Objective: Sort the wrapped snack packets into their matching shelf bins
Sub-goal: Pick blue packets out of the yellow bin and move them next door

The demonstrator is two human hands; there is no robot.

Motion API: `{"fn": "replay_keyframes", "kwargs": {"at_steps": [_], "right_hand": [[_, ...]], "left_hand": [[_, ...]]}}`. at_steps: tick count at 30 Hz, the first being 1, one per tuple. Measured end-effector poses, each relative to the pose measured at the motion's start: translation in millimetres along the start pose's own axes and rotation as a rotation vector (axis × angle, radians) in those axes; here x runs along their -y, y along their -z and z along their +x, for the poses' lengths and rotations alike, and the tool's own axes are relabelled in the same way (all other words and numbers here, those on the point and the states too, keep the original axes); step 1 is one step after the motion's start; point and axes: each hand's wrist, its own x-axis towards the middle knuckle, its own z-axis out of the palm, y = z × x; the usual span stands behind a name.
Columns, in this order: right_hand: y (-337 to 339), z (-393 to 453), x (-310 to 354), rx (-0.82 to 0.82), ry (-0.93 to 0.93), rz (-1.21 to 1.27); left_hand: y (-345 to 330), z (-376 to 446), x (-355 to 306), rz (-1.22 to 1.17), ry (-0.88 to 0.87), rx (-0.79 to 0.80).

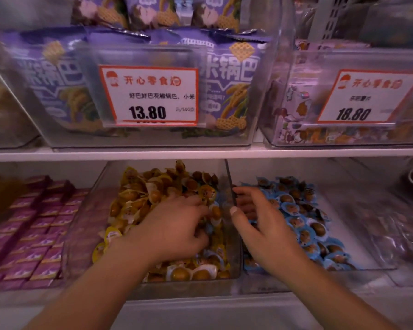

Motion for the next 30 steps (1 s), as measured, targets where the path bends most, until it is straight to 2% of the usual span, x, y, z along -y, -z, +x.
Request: {"fn": "replay_keyframes", "kwargs": {"at_steps": [4, 11, 15, 20, 22, 25, 30], "right_hand": [[-0.1, -0.1, -0.4, 0.005, -0.003, 0.021], [0.5, -1.7, -0.4, 0.013, 0.006, -0.007], [0.3, -1.8, 0.2, 0.021, 0.009, -0.013], [2.4, -1.8, 1.7, 0.033, 0.001, -0.004], [3.7, -1.7, 2.6, 0.040, 0.000, 0.004], [5.8, -1.5, 4.1, 0.045, 0.011, -0.017], [7.2, 3.6, 15.0, -0.062, 0.103, -0.120]], "left_hand": [[-19.4, 5.8, -3.2, 0.143, -0.016, 0.084], [-33.3, 13.6, -4.5, 0.179, 0.092, 0.164], [-36.3, 15.0, -9.1, 0.192, 0.118, 0.158], [-25.3, 13.4, 0.7, 0.001, 0.026, 0.167], [-19.6, 8.7, 7.9, -0.095, 0.024, 0.126], [-10.9, -4.1, 22.7, -0.289, 0.110, -0.047], [-8.0, -26.1, 41.4, -0.459, 0.197, -0.234]]}}
